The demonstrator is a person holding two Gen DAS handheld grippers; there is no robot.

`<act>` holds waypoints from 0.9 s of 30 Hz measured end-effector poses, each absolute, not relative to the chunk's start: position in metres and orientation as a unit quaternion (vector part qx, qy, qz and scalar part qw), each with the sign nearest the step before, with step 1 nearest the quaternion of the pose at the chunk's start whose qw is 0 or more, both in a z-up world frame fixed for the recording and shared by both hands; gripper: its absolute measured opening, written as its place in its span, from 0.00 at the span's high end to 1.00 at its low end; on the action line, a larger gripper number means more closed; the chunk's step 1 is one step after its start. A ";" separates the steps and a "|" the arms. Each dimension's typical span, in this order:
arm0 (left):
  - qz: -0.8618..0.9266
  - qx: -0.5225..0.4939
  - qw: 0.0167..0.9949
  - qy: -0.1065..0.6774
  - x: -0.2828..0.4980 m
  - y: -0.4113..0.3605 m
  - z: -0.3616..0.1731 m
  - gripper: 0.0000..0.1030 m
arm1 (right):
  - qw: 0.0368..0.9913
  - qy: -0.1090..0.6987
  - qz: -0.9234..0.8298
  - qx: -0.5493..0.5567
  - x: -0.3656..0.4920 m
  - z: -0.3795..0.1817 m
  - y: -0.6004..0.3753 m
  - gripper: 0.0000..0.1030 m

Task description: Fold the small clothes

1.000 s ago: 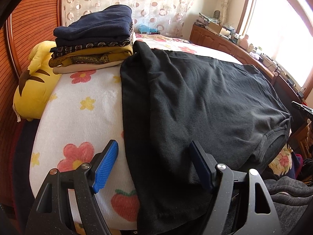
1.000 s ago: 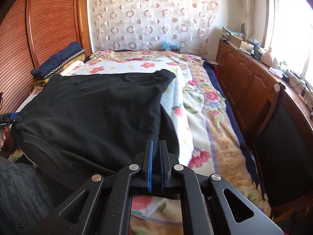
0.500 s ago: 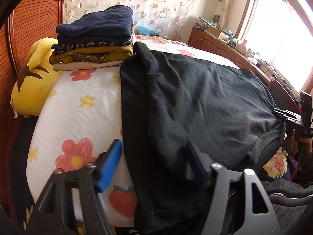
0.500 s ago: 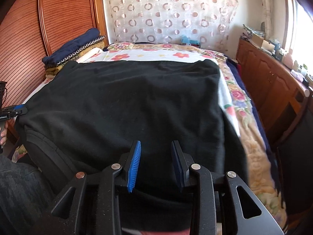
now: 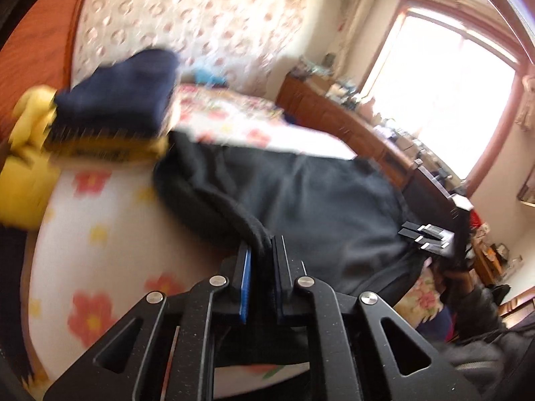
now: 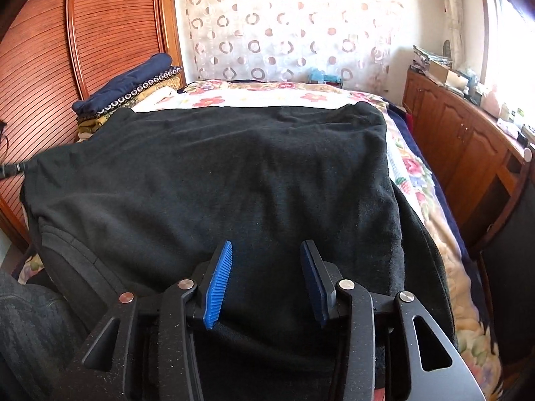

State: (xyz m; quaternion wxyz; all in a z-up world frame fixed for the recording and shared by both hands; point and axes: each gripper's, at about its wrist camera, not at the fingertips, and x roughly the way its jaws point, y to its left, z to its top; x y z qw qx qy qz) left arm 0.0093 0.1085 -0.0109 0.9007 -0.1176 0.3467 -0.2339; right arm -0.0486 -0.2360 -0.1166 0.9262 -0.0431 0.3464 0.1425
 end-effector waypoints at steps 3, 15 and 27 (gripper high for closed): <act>-0.265 -0.101 0.904 0.321 0.021 0.085 0.018 0.89 | 0.927 0.345 0.141 -0.041 -0.048 -0.114 -0.235 0.57; -0.359 -0.023 0.887 0.290 0.063 -0.035 0.067 0.89 | 0.945 0.297 0.137 -0.029 -0.061 -0.083 -0.239 0.57; -0.325 0.013 0.893 0.310 0.055 -0.034 0.047 0.49 | 0.940 0.289 0.174 -0.040 -0.055 -0.083 -0.213 0.54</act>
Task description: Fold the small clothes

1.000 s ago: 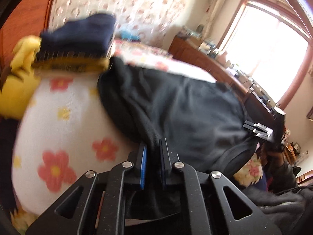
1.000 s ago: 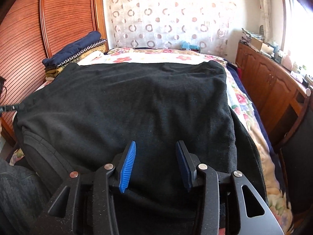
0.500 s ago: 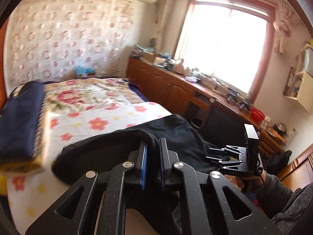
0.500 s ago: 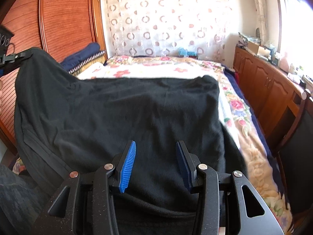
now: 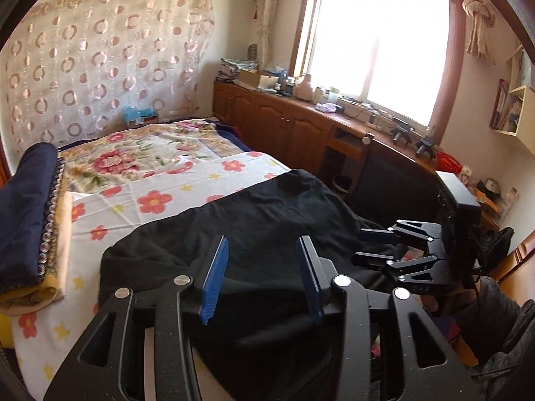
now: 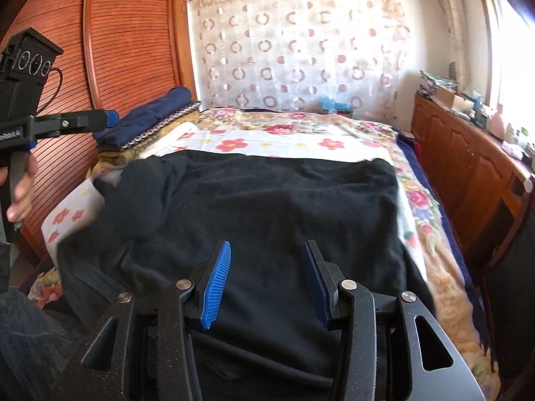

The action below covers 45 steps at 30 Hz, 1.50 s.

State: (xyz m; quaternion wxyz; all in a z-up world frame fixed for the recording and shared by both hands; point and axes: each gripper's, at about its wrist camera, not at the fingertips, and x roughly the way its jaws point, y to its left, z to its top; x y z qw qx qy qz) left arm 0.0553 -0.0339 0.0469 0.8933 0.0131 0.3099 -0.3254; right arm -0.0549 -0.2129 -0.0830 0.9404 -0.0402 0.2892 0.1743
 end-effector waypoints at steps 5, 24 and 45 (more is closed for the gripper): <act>-0.280 0.003 0.910 0.305 0.051 0.000 0.034 0.24 | 0.935 0.280 0.214 -0.030 -0.046 -0.077 -0.193 0.45; -0.176 -0.030 0.923 0.342 0.050 0.078 -0.019 0.24 | 0.888 0.313 0.308 -0.132 0.027 -0.082 -0.074 0.42; -0.164 -0.033 0.929 0.330 0.044 0.091 -0.020 0.24 | 0.857 0.370 0.308 -0.182 0.094 -0.110 -0.024 0.81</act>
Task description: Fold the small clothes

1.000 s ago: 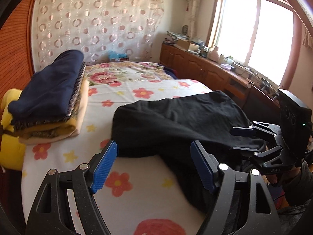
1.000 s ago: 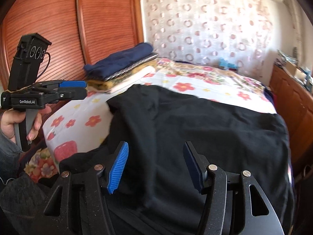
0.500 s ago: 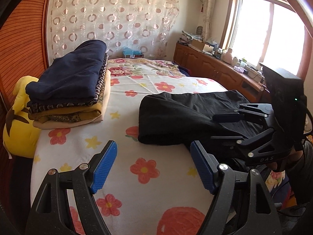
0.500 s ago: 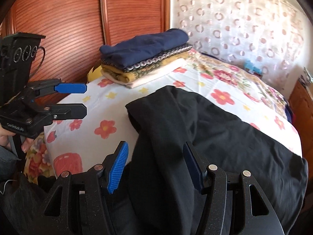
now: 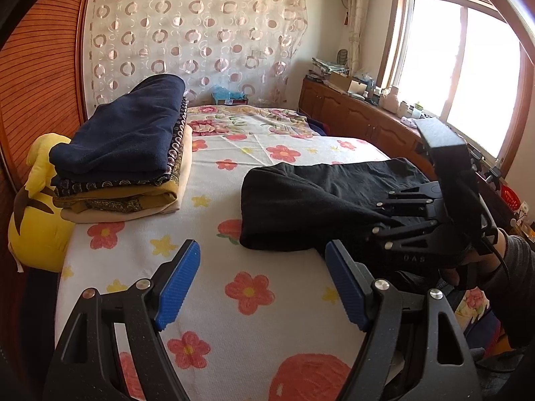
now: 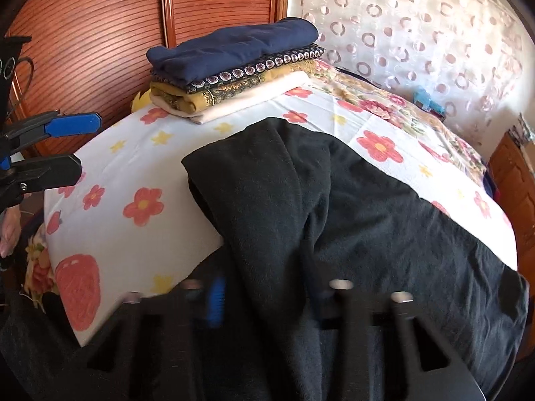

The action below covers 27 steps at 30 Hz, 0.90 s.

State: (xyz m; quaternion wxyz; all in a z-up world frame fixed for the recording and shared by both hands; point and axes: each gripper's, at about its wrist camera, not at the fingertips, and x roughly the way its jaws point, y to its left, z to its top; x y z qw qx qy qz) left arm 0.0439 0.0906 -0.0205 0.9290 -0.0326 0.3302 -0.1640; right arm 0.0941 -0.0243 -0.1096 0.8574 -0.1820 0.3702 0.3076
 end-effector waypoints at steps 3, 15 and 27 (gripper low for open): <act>-0.167 -0.031 0.928 0.331 0.044 0.089 -0.020 0.24 | 0.869 0.345 0.315 -0.164 0.086 -0.100 -0.033 0.85; -0.187 -0.020 0.925 0.329 0.042 0.069 -0.016 0.24 | 0.924 0.268 0.261 -0.077 0.056 -0.033 -0.137 0.86; -0.225 0.011 0.914 0.337 0.053 0.024 -0.014 0.24 | 0.932 0.345 0.086 -0.078 0.060 -0.066 -0.248 0.69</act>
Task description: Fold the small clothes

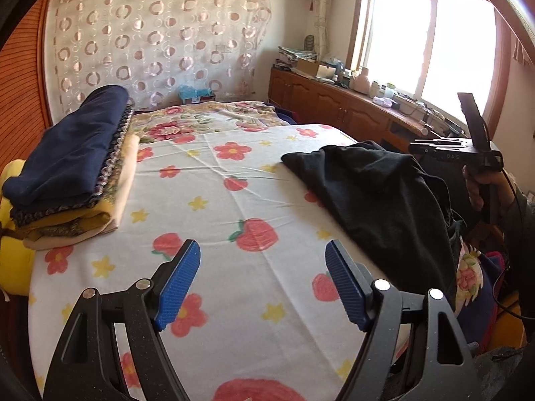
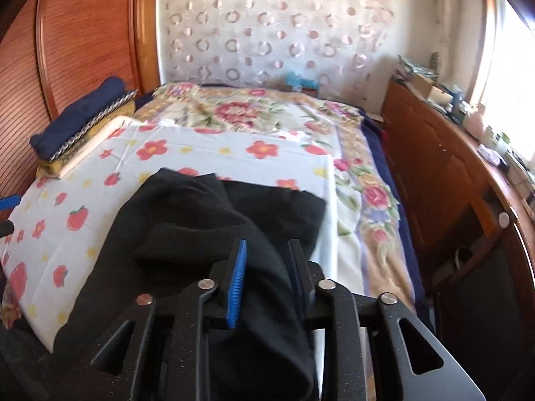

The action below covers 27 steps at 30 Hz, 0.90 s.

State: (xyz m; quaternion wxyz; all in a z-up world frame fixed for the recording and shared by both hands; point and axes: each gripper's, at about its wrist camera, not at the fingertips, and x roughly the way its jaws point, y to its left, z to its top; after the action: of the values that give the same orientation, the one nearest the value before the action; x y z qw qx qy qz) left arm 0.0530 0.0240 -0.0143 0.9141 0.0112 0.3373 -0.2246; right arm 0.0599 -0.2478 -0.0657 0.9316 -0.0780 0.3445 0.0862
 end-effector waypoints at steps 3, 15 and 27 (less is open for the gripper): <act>-0.236 0.022 0.911 0.337 0.057 0.008 -0.013 0.24 | 0.939 0.323 0.104 -0.060 0.049 -0.061 -0.241 0.57; -0.264 0.037 0.902 0.341 0.055 -0.023 -0.017 0.24 | 0.904 0.348 0.201 -0.142 0.055 -0.103 -0.167 0.50; -0.264 0.031 0.898 0.350 0.050 -0.023 -0.026 0.24 | 0.885 0.356 0.158 -0.254 0.103 -0.103 -0.140 0.92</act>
State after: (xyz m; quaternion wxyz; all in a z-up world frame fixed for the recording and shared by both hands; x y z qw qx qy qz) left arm 0.0496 -0.0227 -0.0257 0.8981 0.0310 0.3502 -0.2644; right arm 0.1026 -0.1401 -0.1032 0.8854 -0.2542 0.3556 0.1580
